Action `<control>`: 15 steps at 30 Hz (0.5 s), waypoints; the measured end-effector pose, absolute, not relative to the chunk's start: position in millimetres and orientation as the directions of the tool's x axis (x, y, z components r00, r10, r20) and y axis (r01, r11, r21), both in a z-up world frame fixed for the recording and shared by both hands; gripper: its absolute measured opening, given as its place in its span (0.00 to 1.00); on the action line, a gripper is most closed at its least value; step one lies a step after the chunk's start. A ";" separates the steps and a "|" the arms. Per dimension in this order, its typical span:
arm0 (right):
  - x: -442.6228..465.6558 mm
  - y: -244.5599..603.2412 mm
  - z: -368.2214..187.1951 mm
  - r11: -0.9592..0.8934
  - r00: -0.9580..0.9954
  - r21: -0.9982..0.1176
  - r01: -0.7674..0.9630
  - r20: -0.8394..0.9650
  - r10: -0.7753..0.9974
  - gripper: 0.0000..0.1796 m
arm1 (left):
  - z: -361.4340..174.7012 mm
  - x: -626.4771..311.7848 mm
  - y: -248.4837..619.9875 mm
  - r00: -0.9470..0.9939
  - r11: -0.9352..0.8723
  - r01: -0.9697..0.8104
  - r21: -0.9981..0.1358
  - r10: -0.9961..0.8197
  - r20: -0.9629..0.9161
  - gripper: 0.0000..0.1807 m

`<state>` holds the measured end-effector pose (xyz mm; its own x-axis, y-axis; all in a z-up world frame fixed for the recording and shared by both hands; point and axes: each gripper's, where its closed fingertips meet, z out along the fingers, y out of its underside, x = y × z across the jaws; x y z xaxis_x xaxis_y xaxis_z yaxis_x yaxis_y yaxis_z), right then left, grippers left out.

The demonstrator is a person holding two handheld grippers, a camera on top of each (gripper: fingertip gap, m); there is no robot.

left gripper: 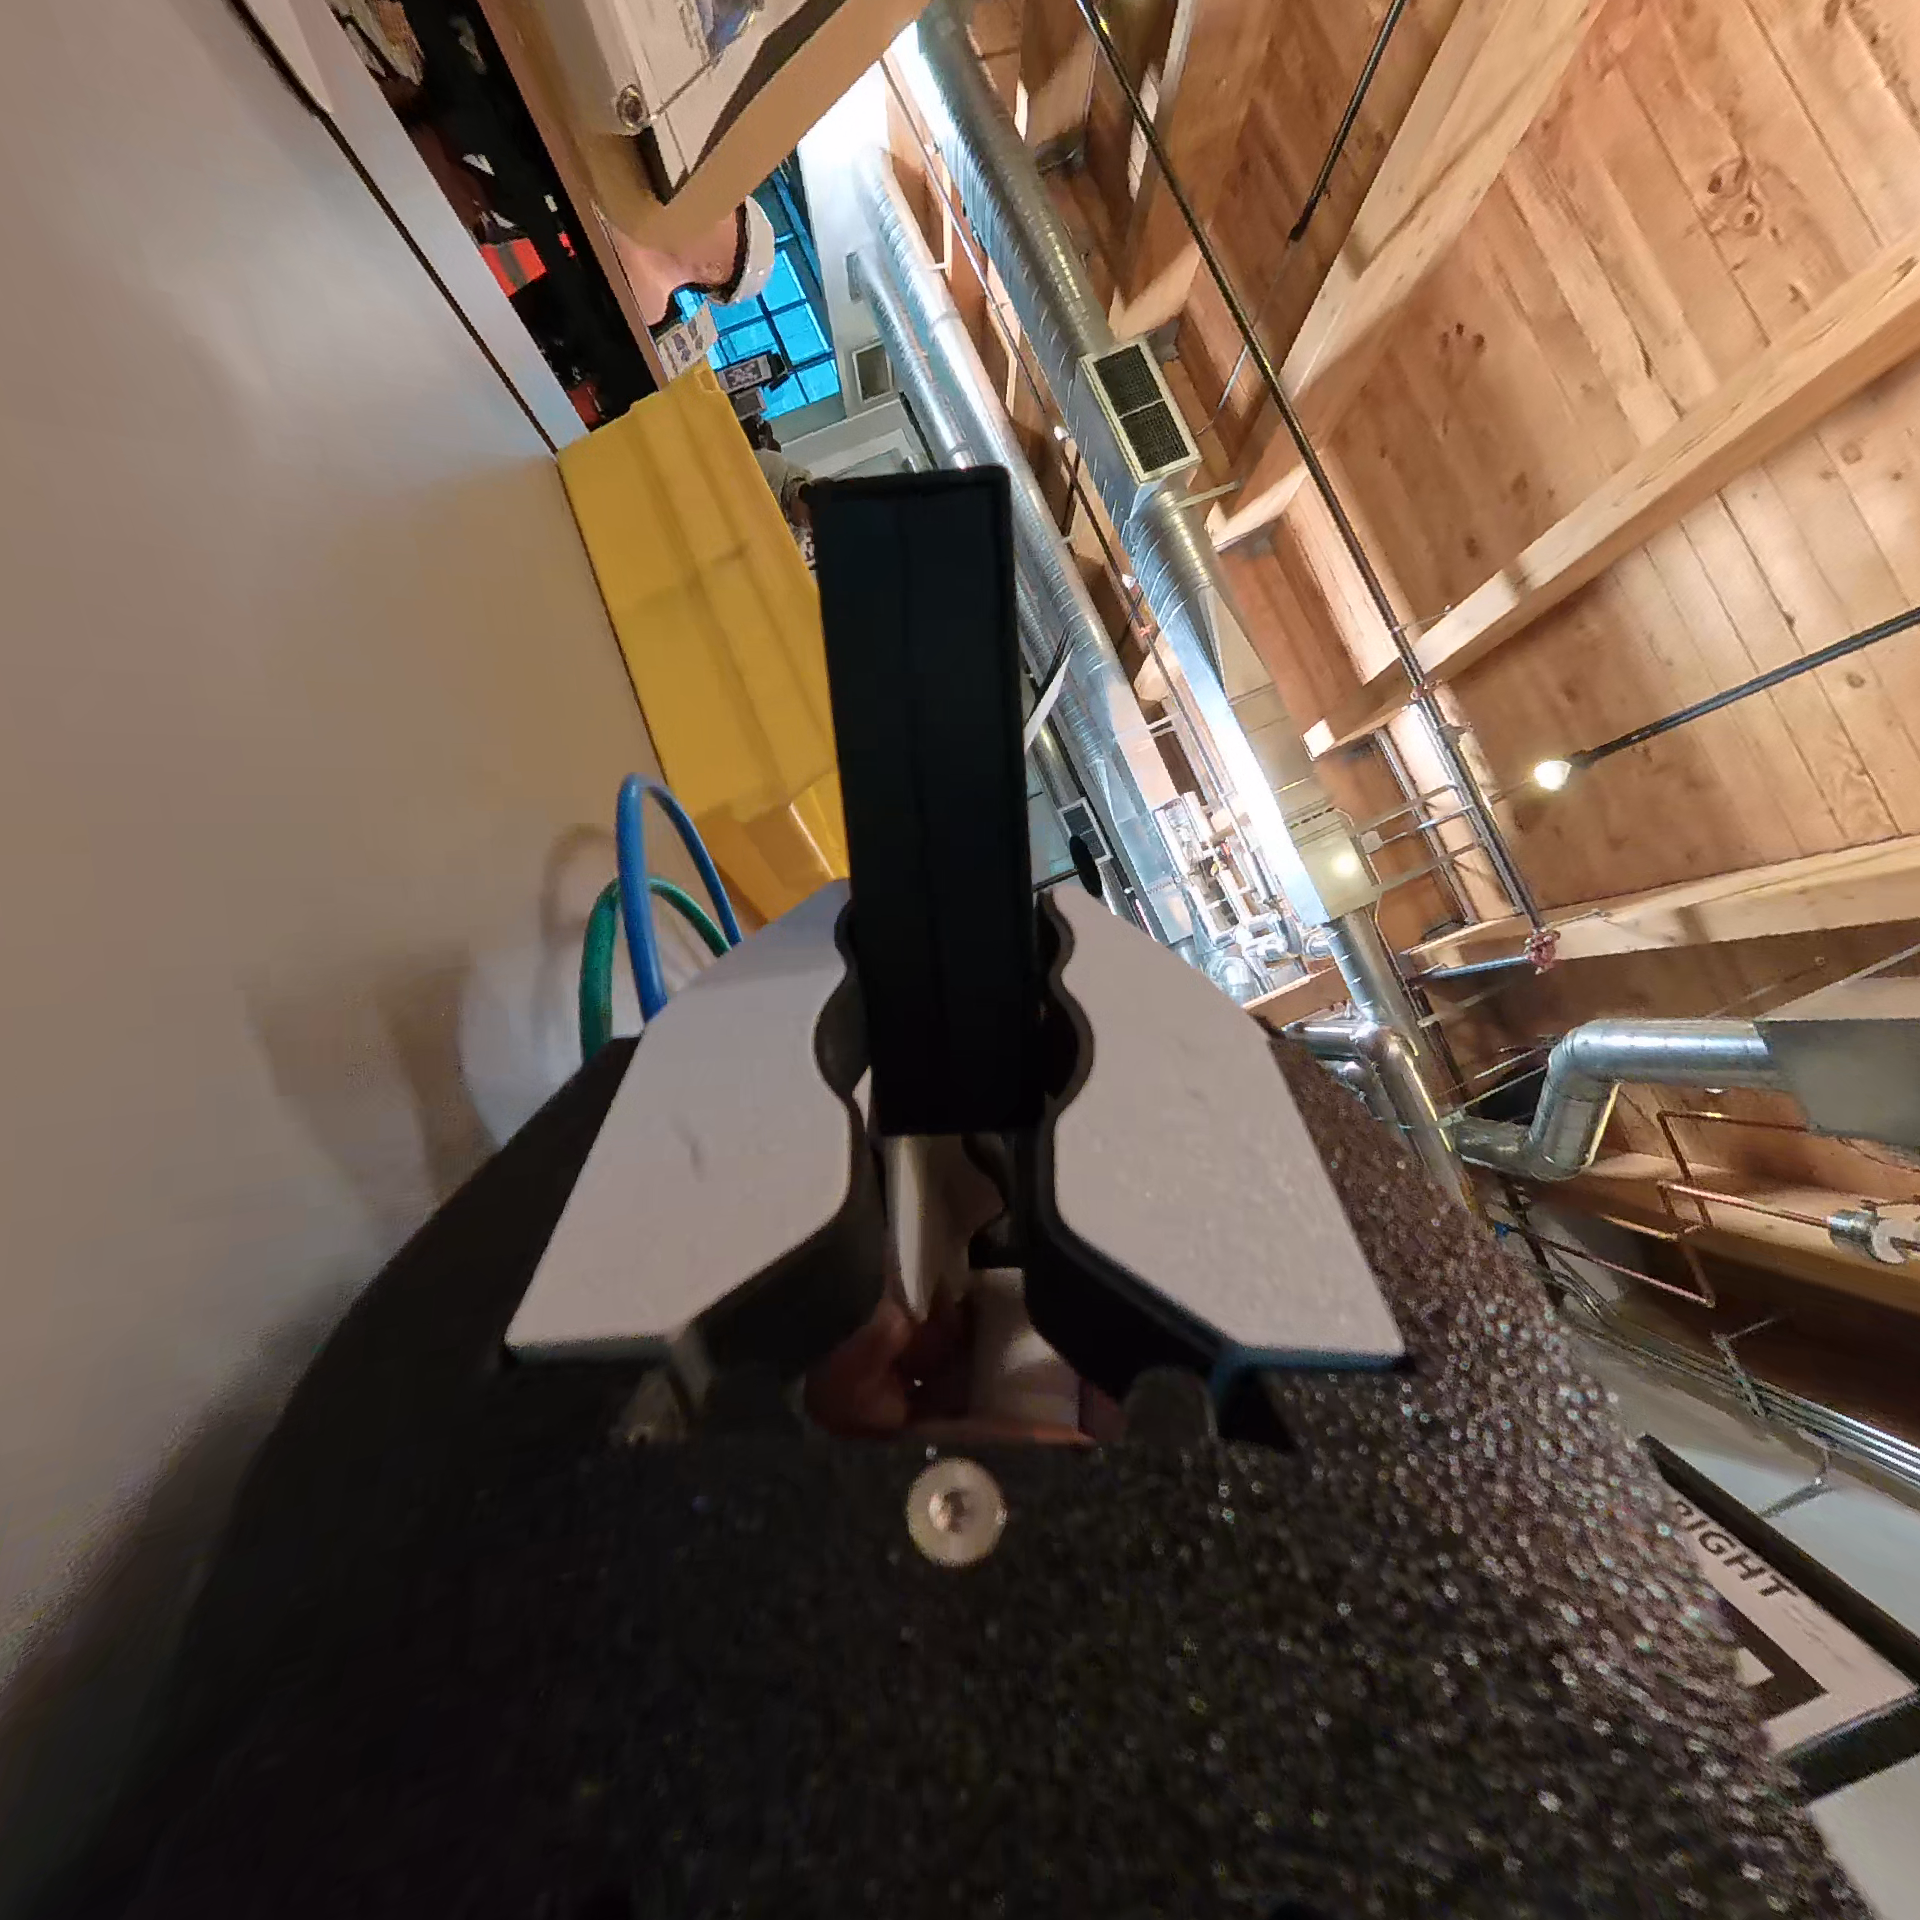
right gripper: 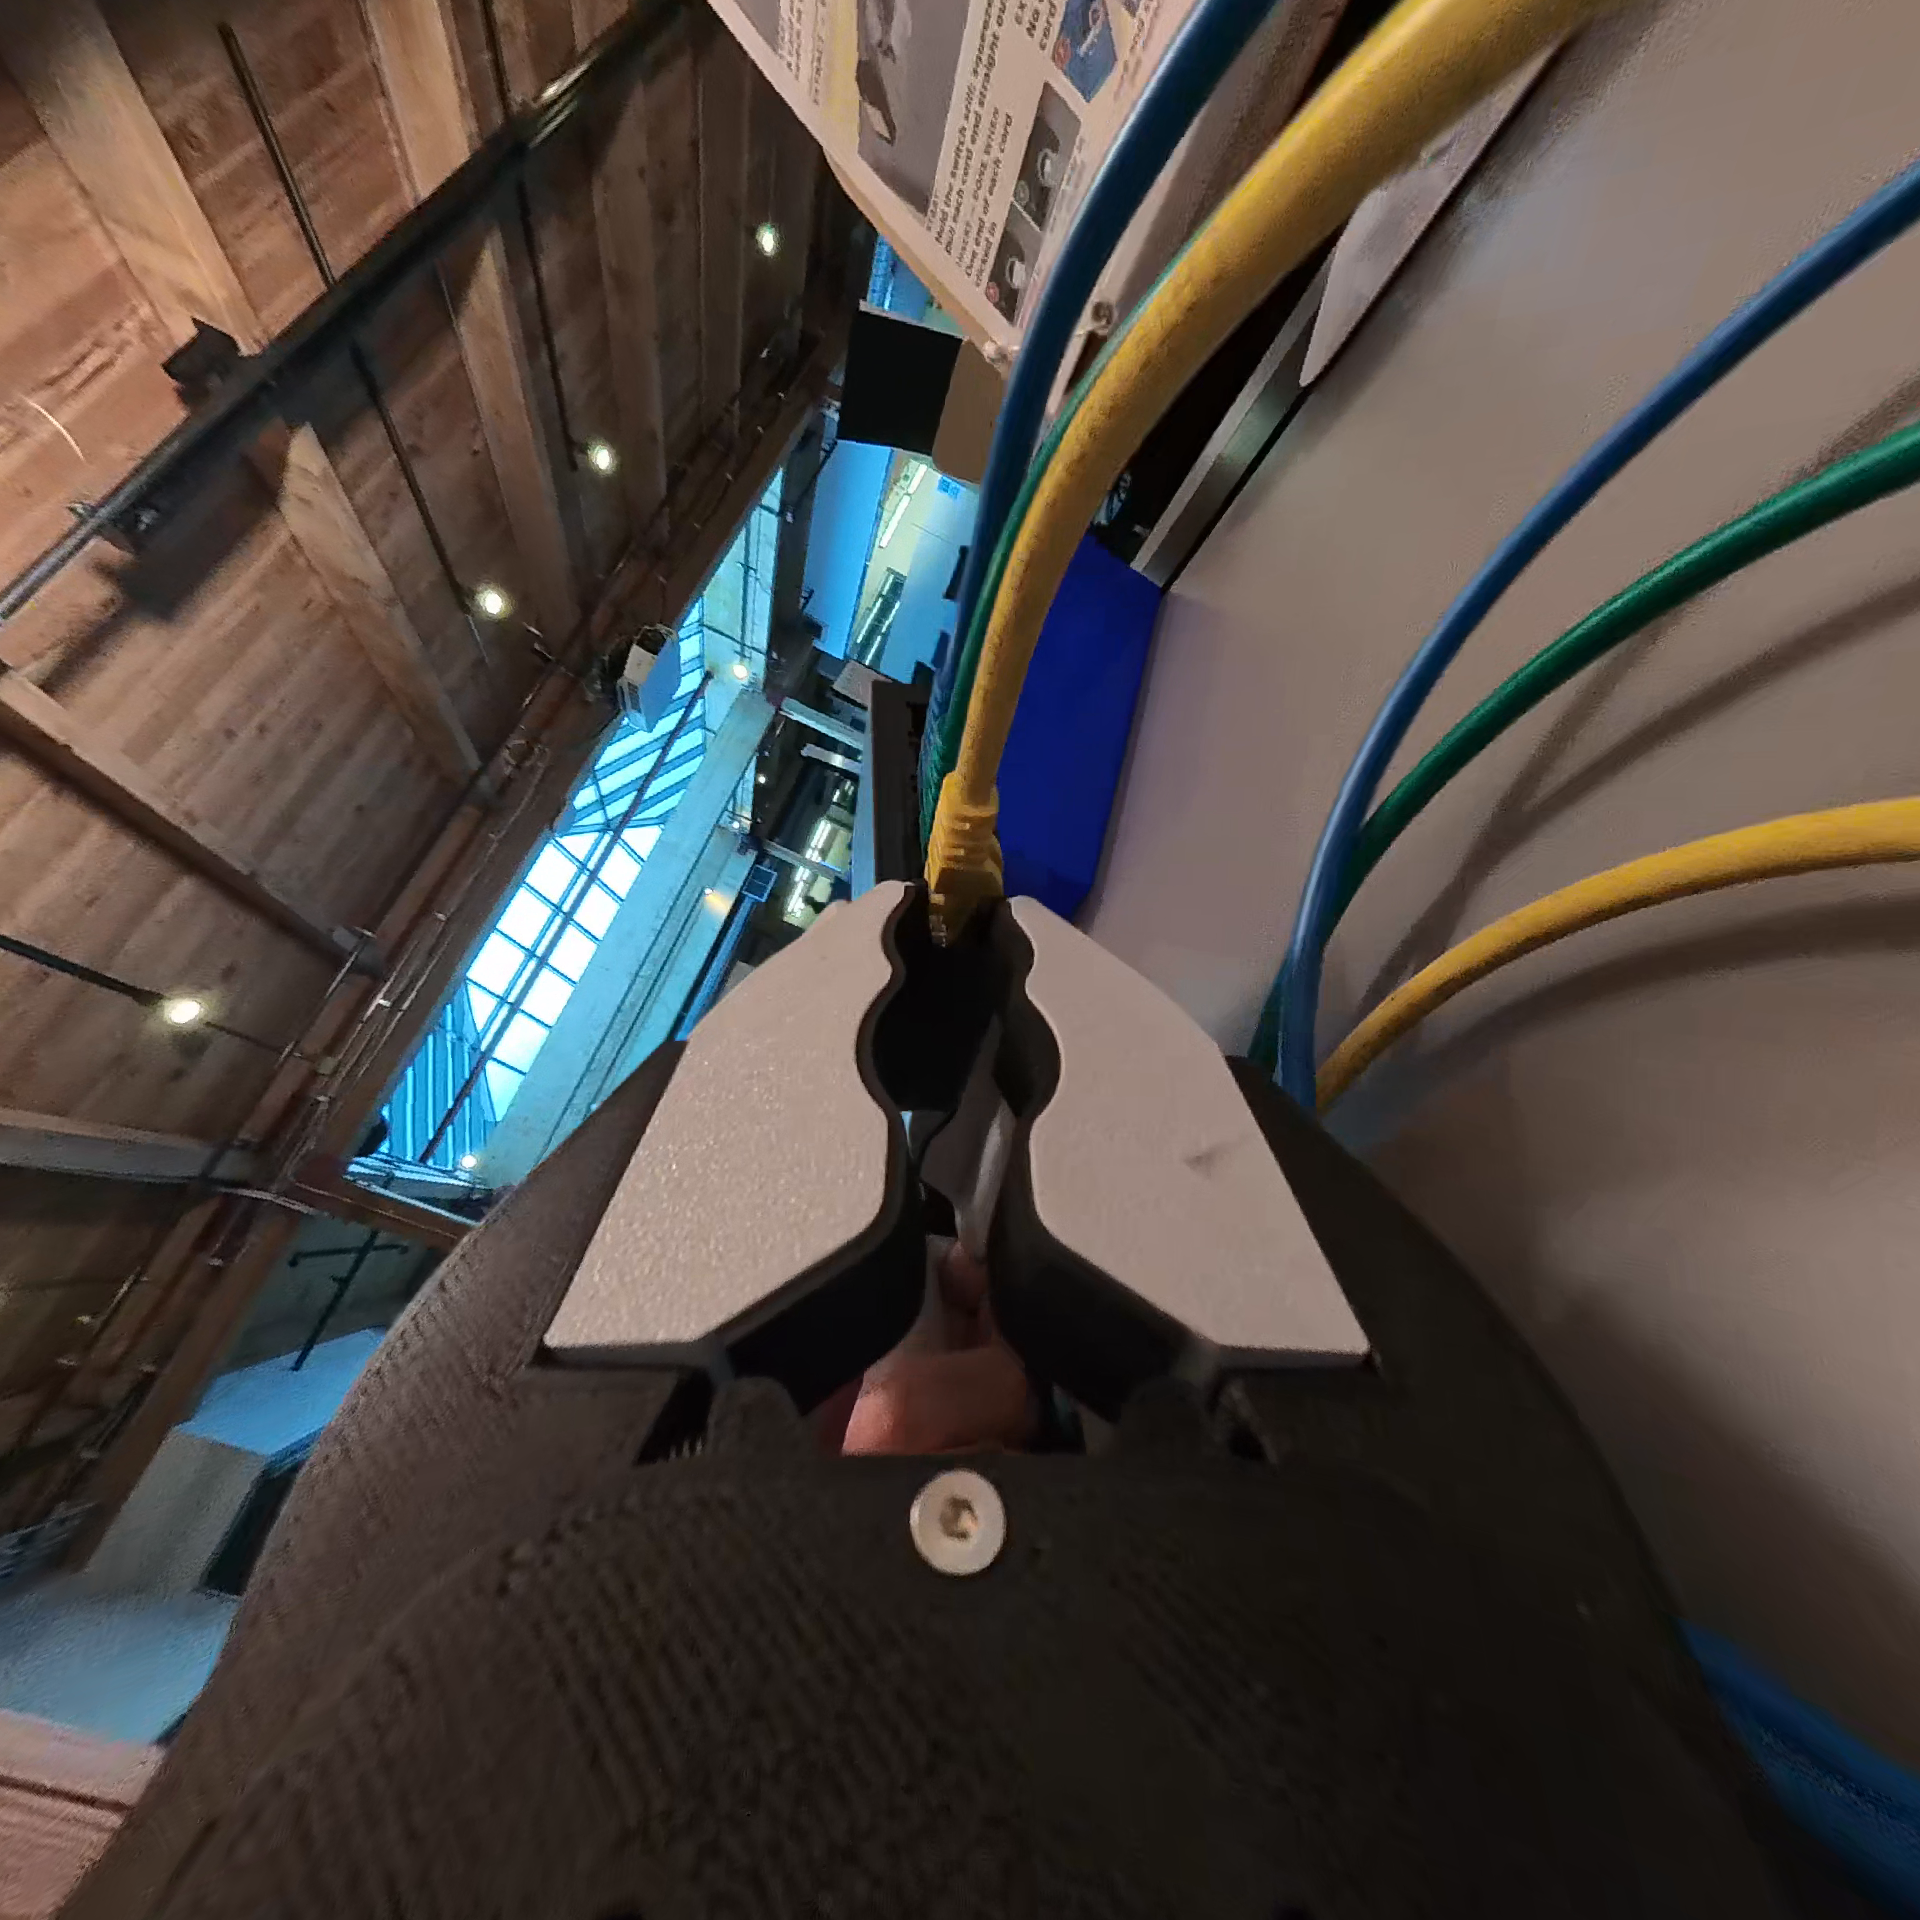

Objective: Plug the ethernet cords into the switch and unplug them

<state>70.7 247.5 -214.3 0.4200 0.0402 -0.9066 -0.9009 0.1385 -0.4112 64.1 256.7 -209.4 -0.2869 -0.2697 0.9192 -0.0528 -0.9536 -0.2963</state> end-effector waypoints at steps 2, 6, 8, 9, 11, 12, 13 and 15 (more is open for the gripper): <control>72.7 246.7 -214.3 0.146 0.407 -0.397 -0.906 -0.912 0.042 0.07 | -210.4 65.2 254.0 -0.287 -0.952 -0.058 -0.300 -0.272 0.919 0.16; 78.3 243.7 -214.1 0.137 0.416 -0.409 -0.902 -0.909 0.025 0.07 | -213.7 68.7 245.0 -0.278 -0.947 -0.116 -0.298 -0.257 0.925 0.16; 78.3 243.4 -208.1 0.141 0.392 -0.379 -0.915 -0.917 0.077 0.07 | -209.2 67.9 244.2 -0.297 -0.939 -0.086 -0.332 -0.294 0.909 0.16; 78.9 243.1 -209.9 0.135 0.382 -0.371 -0.919 -0.922 0.063 0.07 | -210.2 68.1 243.8 -0.289 -0.938 -0.088 -0.335 -0.297 0.910 0.16; 79.2 242.5 -212.8 0.125 0.391 -0.383 -0.915 -0.919 0.050 0.08 | -212.2 68.3 244.0 -0.289 -0.945 -0.103 -0.311 -0.271 0.918 0.16; 79.2 242.4 -212.2 0.124 0.386 -0.377 -0.918 -0.921 0.054 0.08 | -212.4 68.5 244.2 -0.289 -0.946 -0.107 -0.306 -0.265 0.920 0.16; 79.5 242.4 -210.3 0.128 0.381 -0.371 -0.920 -0.922 0.066 0.12 | -213.1 68.8 244.3 -0.284 -0.945 -0.107 -0.308 -0.267 0.921 0.16; 83.0 242.3 -208.7 0.155 0.386 -0.374 -0.915 -0.921 0.056 0.13 | -213.3 69.1 243.6 -0.284 -0.945 -0.111 -0.309 -0.267 0.921 0.16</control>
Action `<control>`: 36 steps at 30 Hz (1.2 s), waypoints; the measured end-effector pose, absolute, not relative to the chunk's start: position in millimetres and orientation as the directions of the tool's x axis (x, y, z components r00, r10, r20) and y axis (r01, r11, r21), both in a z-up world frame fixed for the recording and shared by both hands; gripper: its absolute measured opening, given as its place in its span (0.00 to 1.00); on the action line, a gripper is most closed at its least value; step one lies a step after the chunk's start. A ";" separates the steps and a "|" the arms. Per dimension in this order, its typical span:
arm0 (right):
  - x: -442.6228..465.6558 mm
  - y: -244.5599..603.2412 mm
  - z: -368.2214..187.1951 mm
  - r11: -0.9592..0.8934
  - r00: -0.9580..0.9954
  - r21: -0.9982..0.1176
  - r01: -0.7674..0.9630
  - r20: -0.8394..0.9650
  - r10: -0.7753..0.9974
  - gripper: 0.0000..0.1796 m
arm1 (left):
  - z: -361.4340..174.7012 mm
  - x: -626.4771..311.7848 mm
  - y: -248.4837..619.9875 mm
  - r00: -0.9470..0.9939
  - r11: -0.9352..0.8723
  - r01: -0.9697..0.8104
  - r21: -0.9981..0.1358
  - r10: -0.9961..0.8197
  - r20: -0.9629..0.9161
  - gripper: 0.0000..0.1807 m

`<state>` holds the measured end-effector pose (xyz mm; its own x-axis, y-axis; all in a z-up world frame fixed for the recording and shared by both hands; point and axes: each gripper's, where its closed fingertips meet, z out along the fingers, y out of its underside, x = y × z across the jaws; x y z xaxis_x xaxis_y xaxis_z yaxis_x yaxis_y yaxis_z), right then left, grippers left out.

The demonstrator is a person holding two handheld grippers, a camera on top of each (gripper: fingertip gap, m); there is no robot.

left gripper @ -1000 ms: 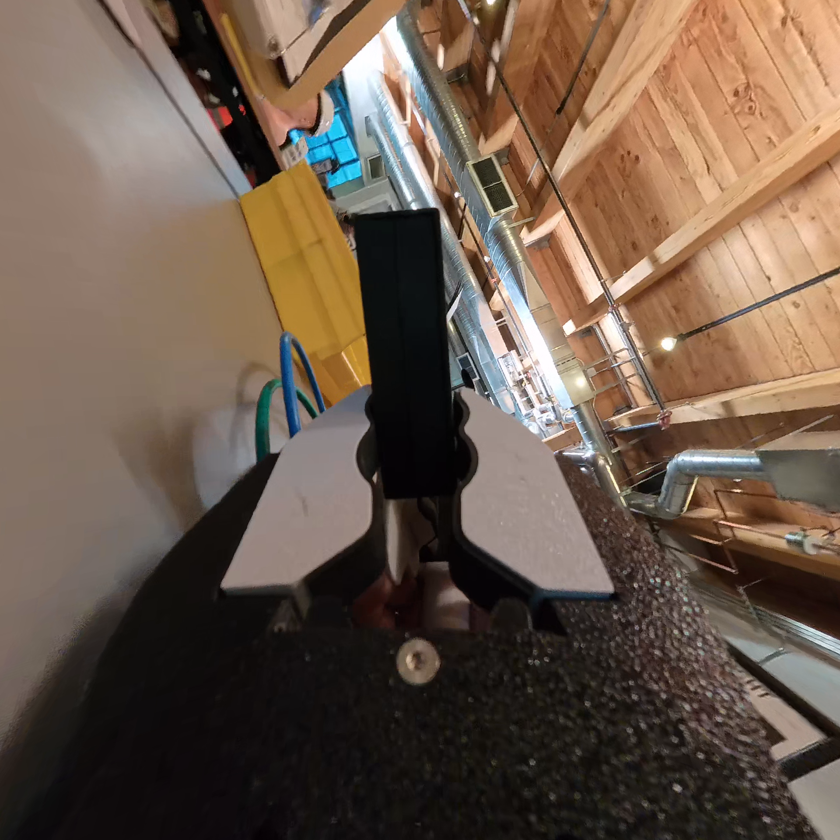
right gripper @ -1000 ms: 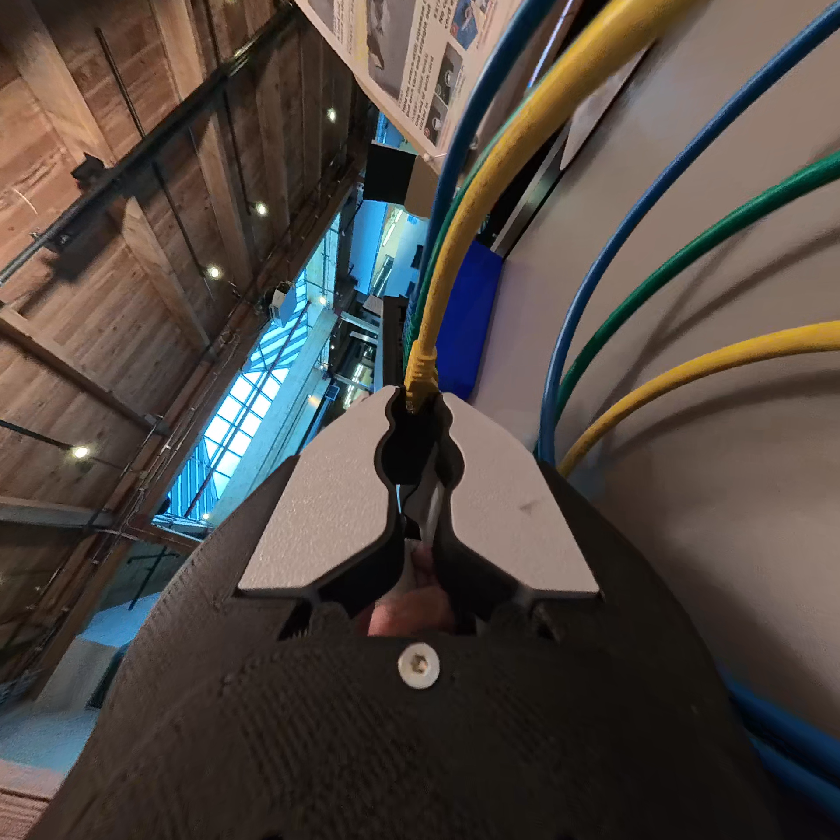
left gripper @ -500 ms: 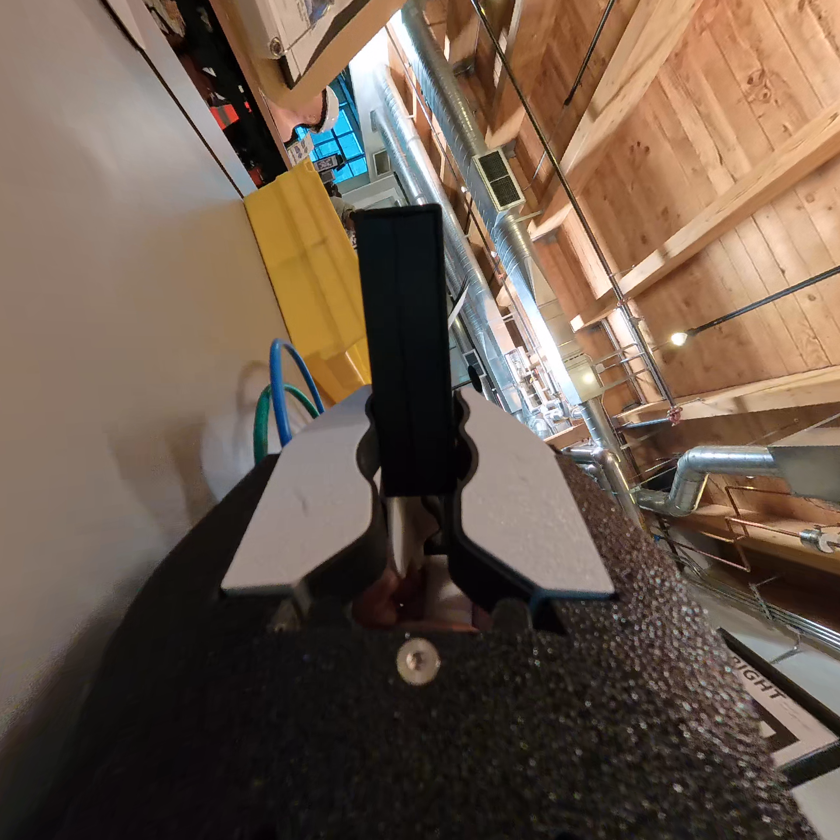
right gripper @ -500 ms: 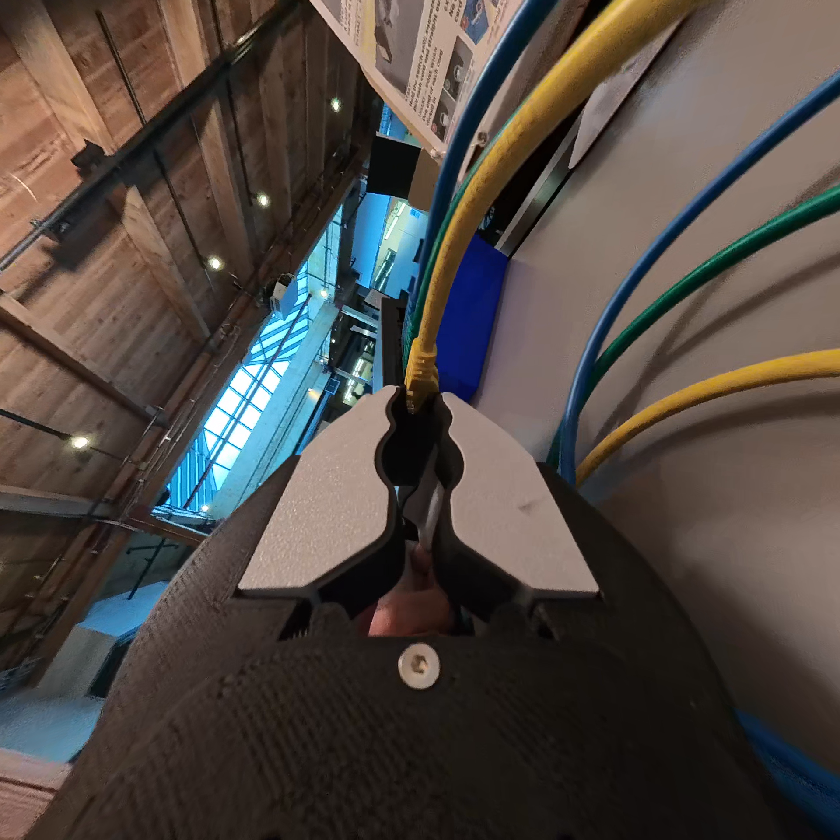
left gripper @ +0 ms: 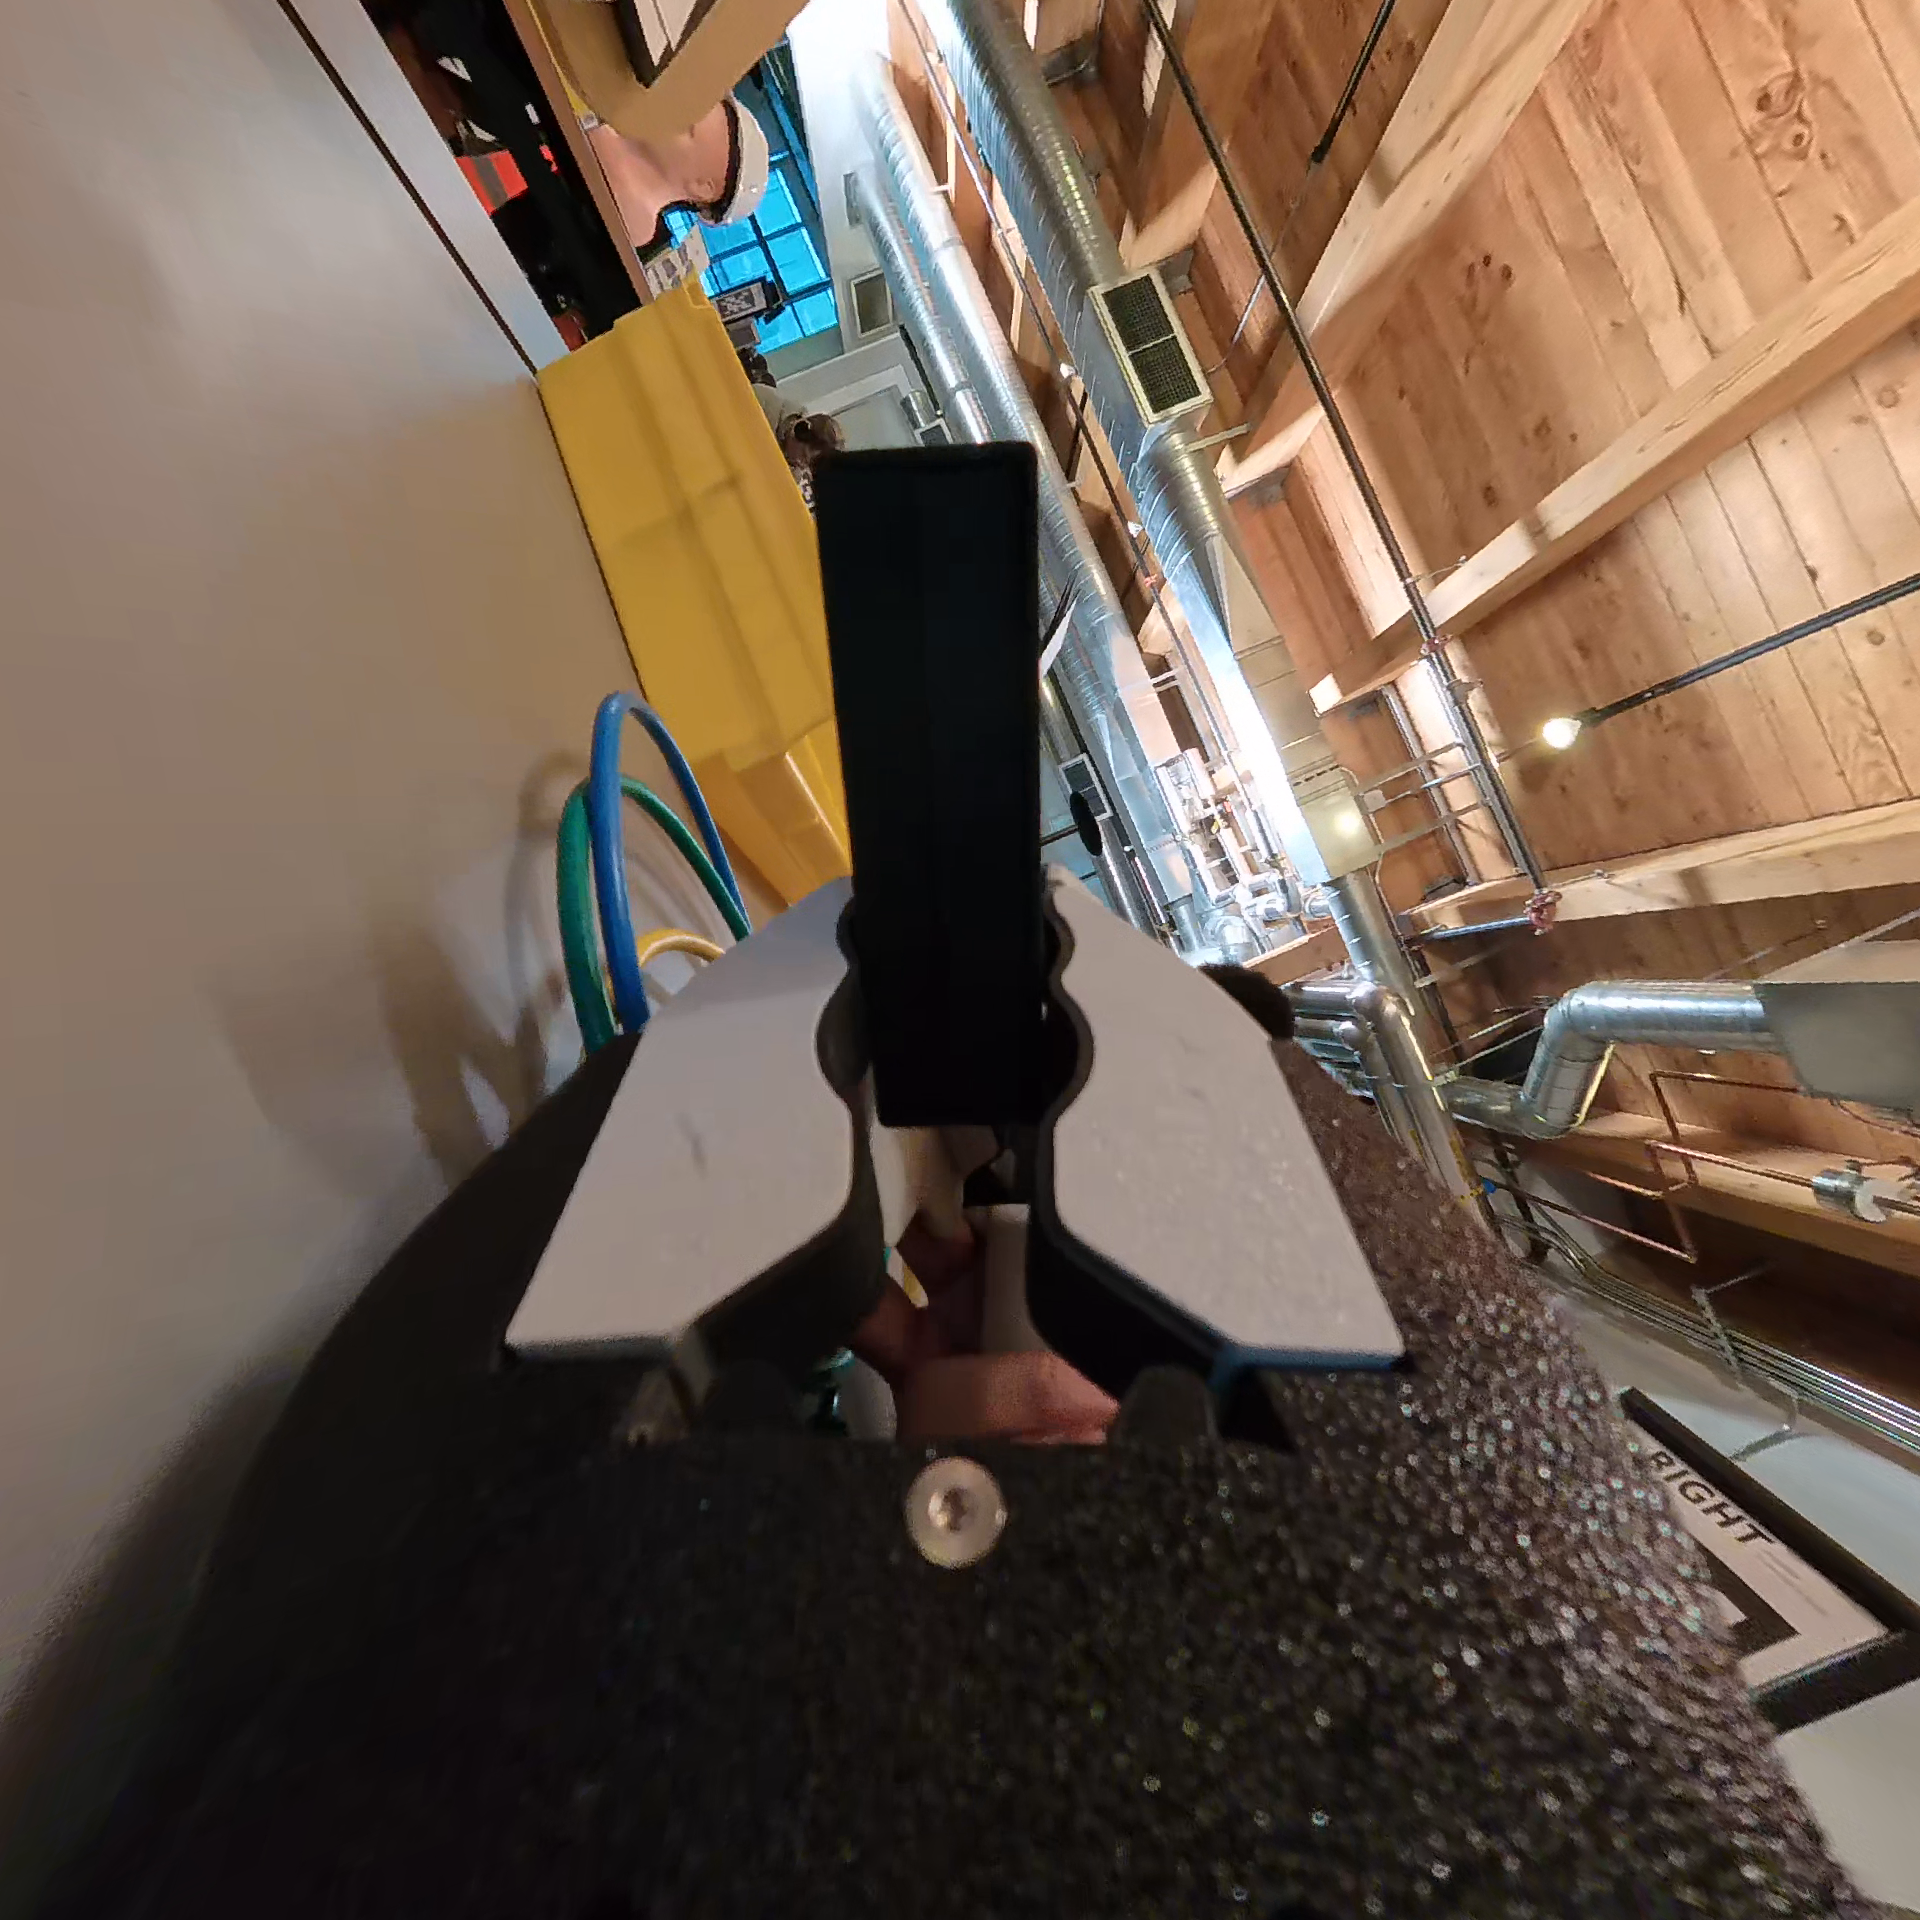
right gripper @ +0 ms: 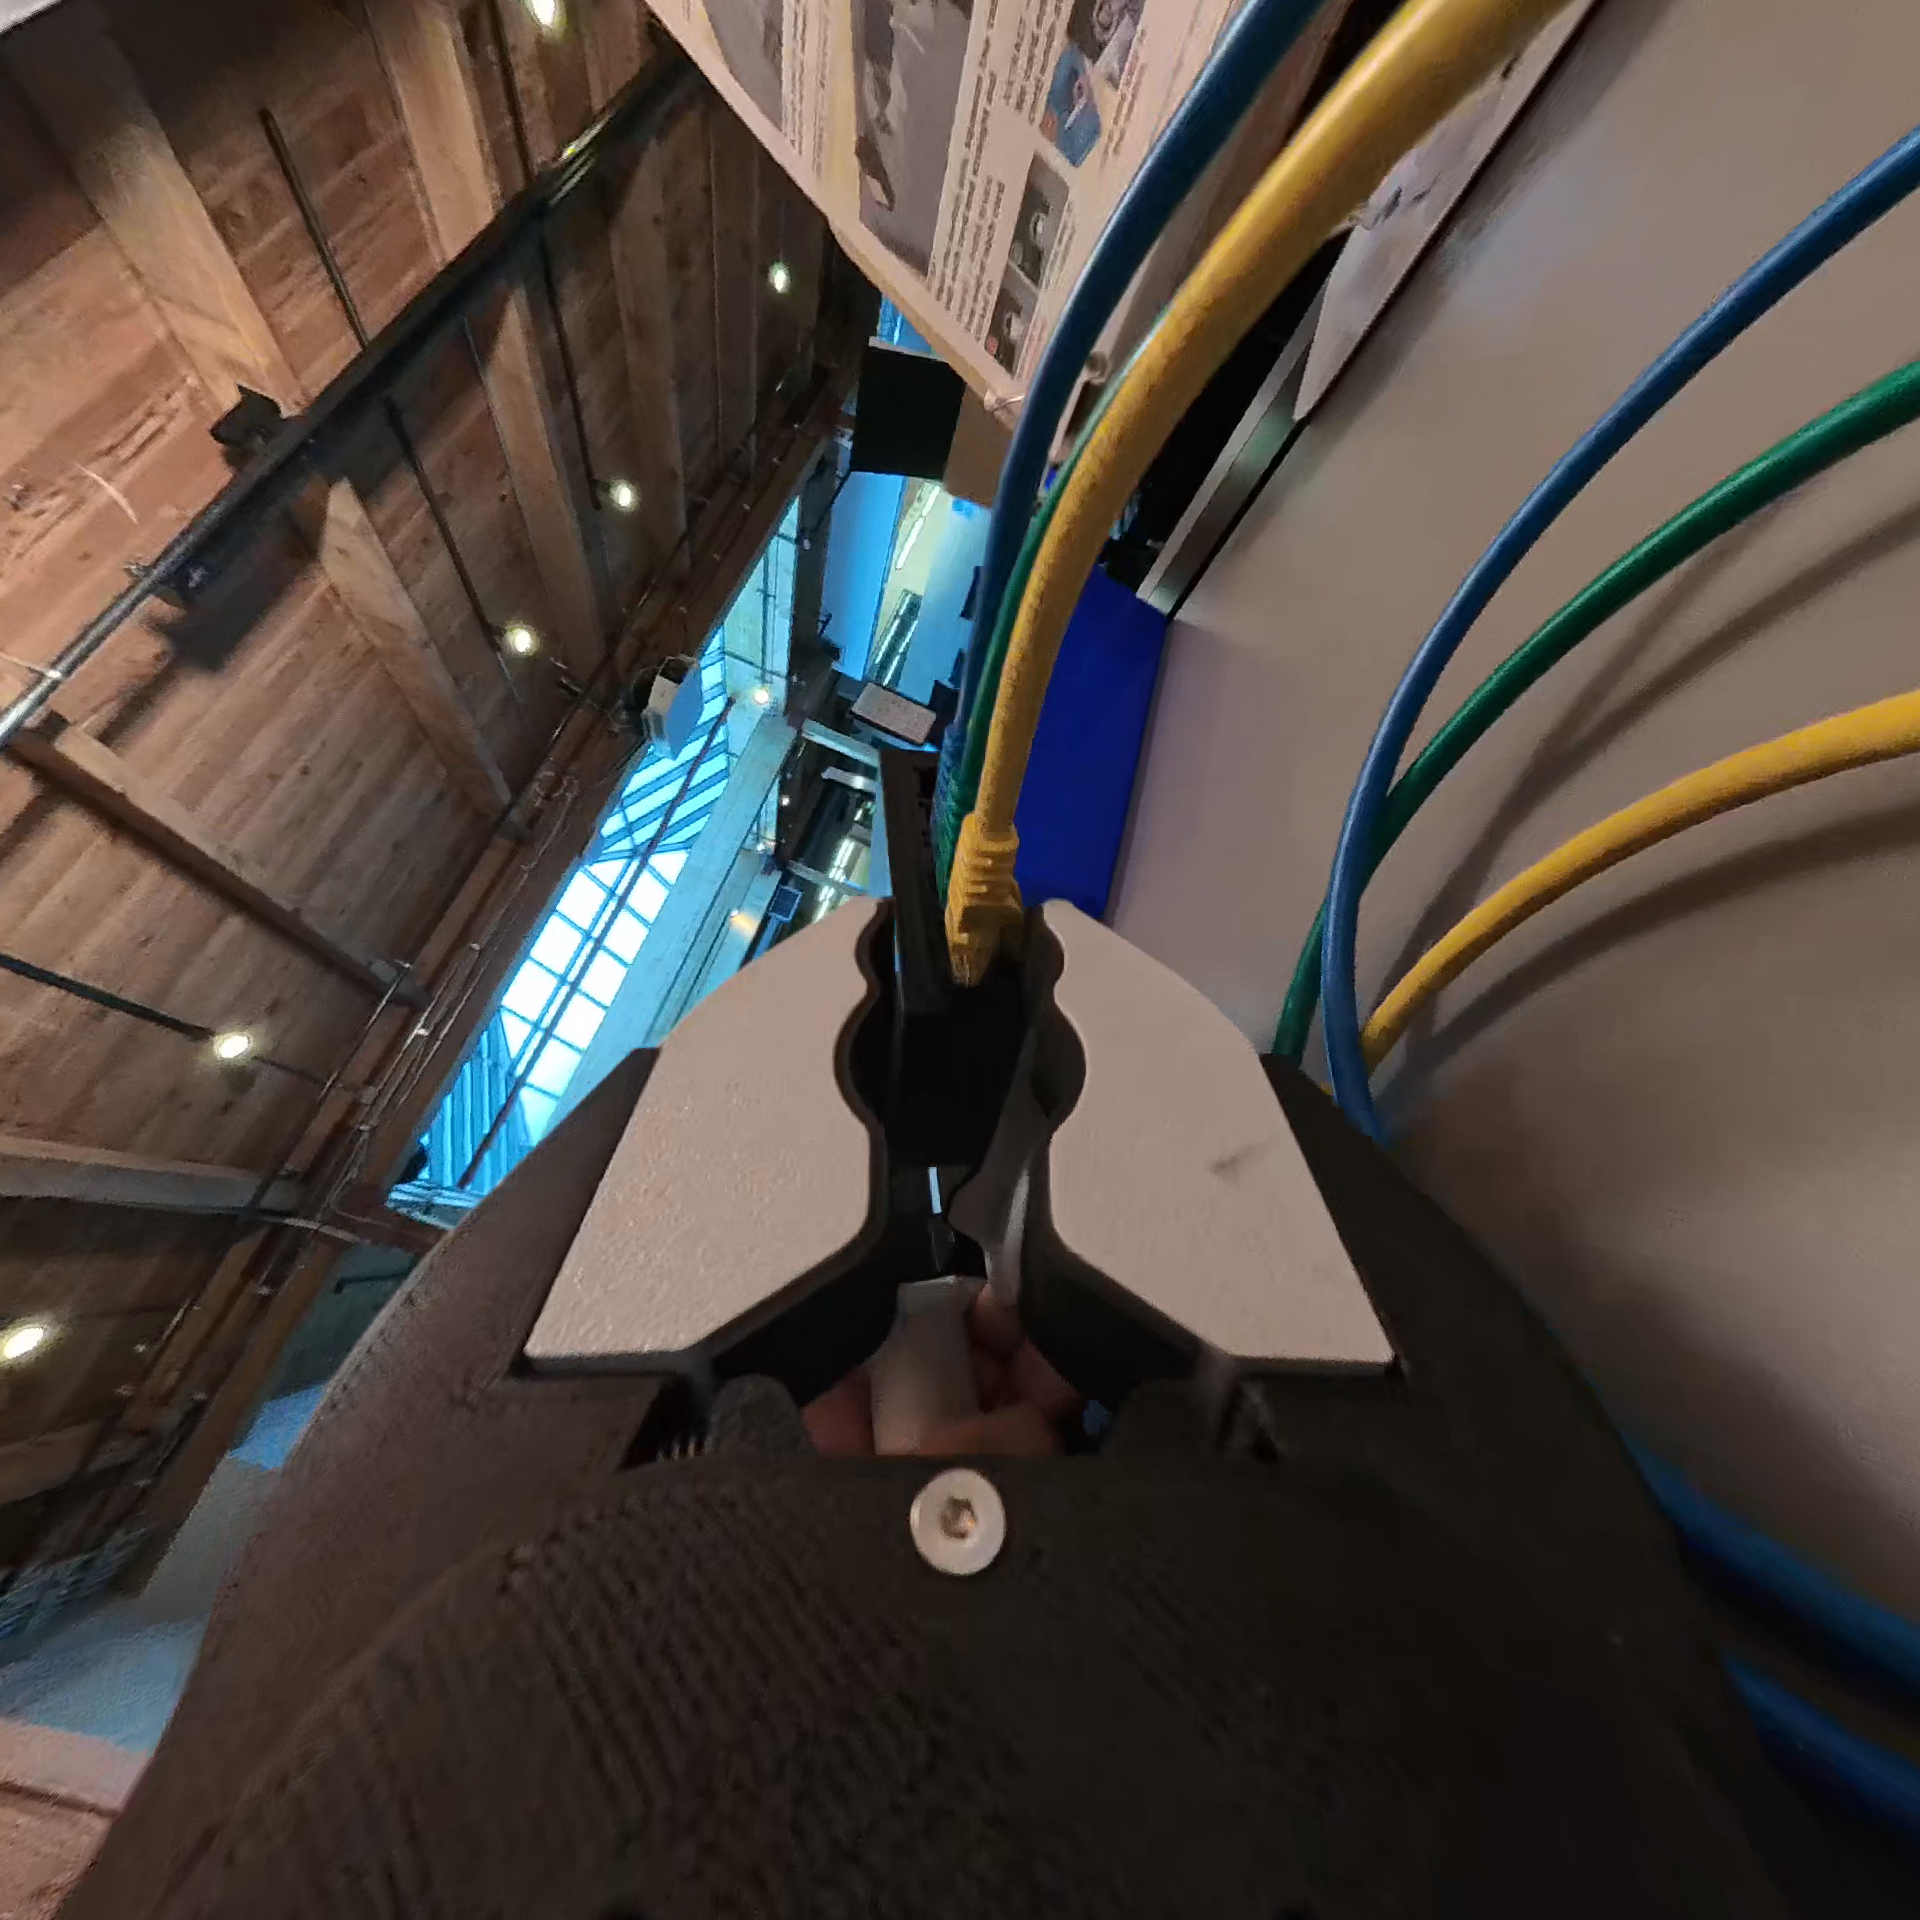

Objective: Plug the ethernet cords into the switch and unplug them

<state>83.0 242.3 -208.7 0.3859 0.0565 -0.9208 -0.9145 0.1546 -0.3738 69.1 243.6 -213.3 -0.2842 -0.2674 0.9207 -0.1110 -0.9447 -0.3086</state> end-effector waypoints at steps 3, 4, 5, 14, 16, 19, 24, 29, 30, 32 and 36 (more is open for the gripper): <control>81.2 244.2 -212.7 0.135 0.408 -0.398 -0.907 -0.912 0.048 0.08 | -211.4 66.9 248.3 -0.295 -0.953 -0.082 -0.292 -0.257 0.920 0.16; 80.7 244.4 -213.2 0.135 0.394 -0.384 -0.914 -0.917 0.059 0.08 | -211.4 66.7 249.4 -0.298 -0.956 -0.080 -0.283 -0.248 0.922 0.16; 81.2 244.0 -213.1 0.146 0.390 -0.378 -0.914 -0.918 0.064 0.08 | -211.7 66.8 249.0 -0.299 -0.956 -0.089 -0.278 -0.241 0.923 0.16; 82.2 244.4 -214.8 0.160 0.411 -0.400 -0.903 -0.911 0.042 0.08 | -213.2 68.1 248.5 -0.288 -0.954 -0.091 -0.287 -0.250 0.924 0.16; 81.1 244.3 -215.6 0.145 0.424 -0.415 -0.898 -0.905 0.036 0.08 | -213.6 68.1 248.8 -0.289 -0.955 -0.094 -0.280 -0.243 0.926 0.16; 80.7 244.2 -216.0 0.142 0.458 -0.451 -0.881 -0.889 0.018 0.08 | -213.7 68.4 248.3 -0.290 -0.956 -0.100 -0.277 -0.239 0.927 0.16; 82.1 244.4 -215.8 0.167 0.454 -0.443 -0.881 -0.890 0.034 0.08 | -214.1 69.0 247.2 -0.289 -0.955 -0.110 -0.275 -0.234 0.928 0.16; 82.2 245.5 -214.2 0.188 0.479 -0.466 -0.865 -0.878 0.026 0.08 | -213.1 68.7 247.6 -0.299 -0.957 -0.111 -0.267 -0.224 0.928 0.16; 82.9 245.0 -213.9 0.198 0.480 -0.465 -0.863 -0.876 0.033 0.08 | -213.2 69.0 246.7 -0.299 -0.956 -0.117 -0.269 -0.224 0.928 0.16; 83.5 244.7 -213.5 0.206 0.478 -0.461 -0.863 -0.877 0.040 0.08 | -213.4 69.4 245.5 -0.297 -0.953 -0.120 -0.277 -0.232 0.926 0.16; 84.4 246.0 -213.8 0.210 0.505 -0.492 -0.845 -0.863 0.005 0.08 | -213.7 69.7 246.0 -0.299 -0.958 -0.128 -0.258 -0.211 0.931 0.16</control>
<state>84.4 246.0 -213.8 0.5045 0.0051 -0.8634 -0.8446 0.2103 -0.4923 69.7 246.0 -213.7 -0.2991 -0.2110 0.9306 -0.1280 -0.9576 -0.2583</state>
